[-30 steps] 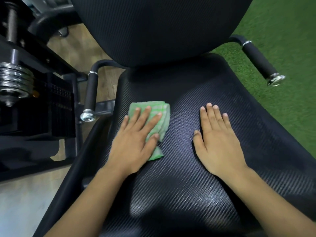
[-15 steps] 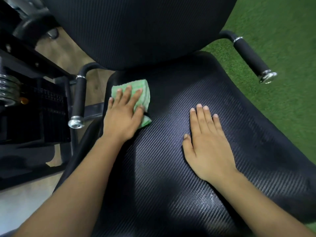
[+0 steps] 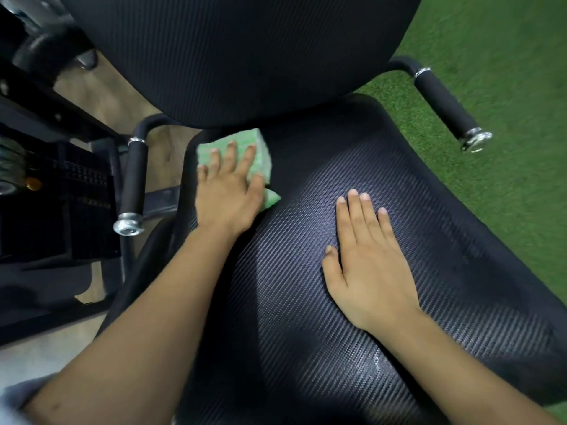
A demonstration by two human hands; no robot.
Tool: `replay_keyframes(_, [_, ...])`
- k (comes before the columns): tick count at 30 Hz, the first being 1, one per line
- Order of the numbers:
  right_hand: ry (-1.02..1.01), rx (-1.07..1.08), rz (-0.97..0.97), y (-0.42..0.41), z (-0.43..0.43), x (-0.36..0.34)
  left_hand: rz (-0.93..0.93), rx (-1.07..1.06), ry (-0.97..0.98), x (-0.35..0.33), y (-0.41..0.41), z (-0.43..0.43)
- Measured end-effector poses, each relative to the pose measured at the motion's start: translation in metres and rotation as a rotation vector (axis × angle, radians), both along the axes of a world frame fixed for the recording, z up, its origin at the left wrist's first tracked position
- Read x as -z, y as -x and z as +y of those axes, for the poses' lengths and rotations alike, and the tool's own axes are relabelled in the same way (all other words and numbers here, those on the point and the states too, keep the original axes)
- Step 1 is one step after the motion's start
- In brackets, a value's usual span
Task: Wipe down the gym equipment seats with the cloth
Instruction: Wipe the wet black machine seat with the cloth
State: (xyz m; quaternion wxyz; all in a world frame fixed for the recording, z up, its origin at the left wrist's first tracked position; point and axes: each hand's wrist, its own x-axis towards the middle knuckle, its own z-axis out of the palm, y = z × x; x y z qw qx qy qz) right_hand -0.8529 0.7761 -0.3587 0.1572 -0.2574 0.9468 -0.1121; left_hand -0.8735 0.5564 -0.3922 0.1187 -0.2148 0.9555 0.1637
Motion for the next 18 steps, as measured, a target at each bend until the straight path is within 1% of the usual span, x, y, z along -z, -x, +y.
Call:
replay_keyframes(3, [0.0,-0.002,-0.002,0.0,-0.001,0.0,0.076,0.265,-0.087,-0.004,-0.014,0.019])
replay_keyframes(5, [0.002,-0.003,-0.009,0.0,-0.001,-0.001,0.133,0.341,-0.134,-0.008,-0.038,0.009])
replay_keyframes(7, [0.0,-0.003,-0.01,0.0,0.0,0.0,0.153,0.269,-0.112,-0.008,-0.049,-0.01])
replay_keyframes(10, [0.006,0.0,0.004,0.0,0.0,0.001,0.07,0.049,-0.064,-0.004,-0.034,-0.02])
replay_keyframes(11, [-0.002,-0.002,0.004,0.0,0.0,0.0,0.042,0.019,-0.045,-0.004,-0.026,-0.012])
replay_keyframes(12, [-0.01,-0.004,0.003,0.0,0.001,0.0,0.025,0.037,-0.029,-0.005,-0.02,-0.001])
replay_keyframes(13, [-0.012,-0.003,0.003,0.0,0.0,0.0,0.029,0.099,-0.028,-0.007,-0.019,0.011])
replay_keyframes(16, [-0.017,-0.009,0.0,0.0,0.0,-0.001,0.117,0.317,-0.118,-0.014,-0.047,0.026])
replay_keyframes(18, [-0.028,-0.012,-0.006,0.0,0.0,-0.001,0.141,0.325,-0.147,-0.019,-0.072,0.012])
